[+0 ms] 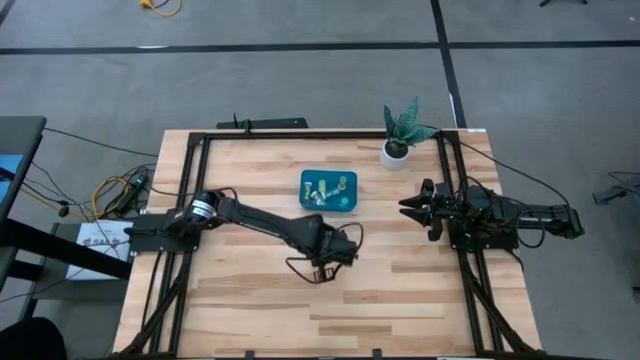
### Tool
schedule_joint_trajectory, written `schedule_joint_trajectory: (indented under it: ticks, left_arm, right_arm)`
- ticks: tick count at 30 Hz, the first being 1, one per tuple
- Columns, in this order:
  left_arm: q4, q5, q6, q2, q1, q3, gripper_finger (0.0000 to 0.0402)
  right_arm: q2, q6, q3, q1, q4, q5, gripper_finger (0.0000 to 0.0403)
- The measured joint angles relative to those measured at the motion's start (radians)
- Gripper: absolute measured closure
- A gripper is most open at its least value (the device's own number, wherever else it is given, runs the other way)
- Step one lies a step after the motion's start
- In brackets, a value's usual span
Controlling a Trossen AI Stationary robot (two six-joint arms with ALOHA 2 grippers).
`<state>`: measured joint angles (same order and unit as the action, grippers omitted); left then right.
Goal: Pick and place pill bottles into a basket
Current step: Put the orange medicine bottle into the blue bin
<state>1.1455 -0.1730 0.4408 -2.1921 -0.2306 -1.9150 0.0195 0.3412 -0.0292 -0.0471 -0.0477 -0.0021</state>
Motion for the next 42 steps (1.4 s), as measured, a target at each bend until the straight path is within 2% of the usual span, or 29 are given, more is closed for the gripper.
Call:
schedule_joint_trajectory:
  ticks: [4, 9, 12, 14, 17, 23, 34, 42]
  left_arm:
    - [0.115, -0.085, -0.014, 0.000, 0.041, -0.142, 0.0310]
    - [0.236, -0.220, -0.130, 0.001, 0.129, -0.354, 0.0315]
    - [0.231, -0.173, -0.238, 0.003, 0.221, -0.443, 0.0316]
    - [0.179, -0.077, -0.276, 0.010, 0.296, -0.436, 0.0314]
    - [0.203, 0.069, -0.288, 0.012, 0.401, -0.432, 0.0312]
    - [0.215, 0.169, -0.315, 0.015, 0.534, -0.433, 0.0314]
    - [0.278, 0.221, -0.408, 0.015, 0.586, -0.430, 0.0314]
    - [0.236, 0.221, -0.405, 0.013, 0.583, -0.318, 0.0314]
  right_arm:
    - [0.000, 0.000, 0.000, 0.000, 0.000, 0.000, 0.0274]
    - [0.000, 0.000, 0.000, 0.000, 0.000, 0.000, 0.0274]
    - [0.000, 0.000, 0.000, 0.000, 0.000, 0.000, 0.0274]
    - [0.000, 0.000, 0.000, 0.000, 0.000, 0.000, 0.0274]
    - [0.000, 0.000, 0.000, 0.000, 0.000, 0.000, 0.0274]
    - [0.000, 0.000, 0.000, 0.000, 0.001, 0.000, 0.0274]
    - [0.000, 0.000, 0.000, 0.000, 0.000, 0.000, 0.0274]
    - [0.000, 0.000, 0.000, 0.000, 0.000, 0.000, 0.0274]
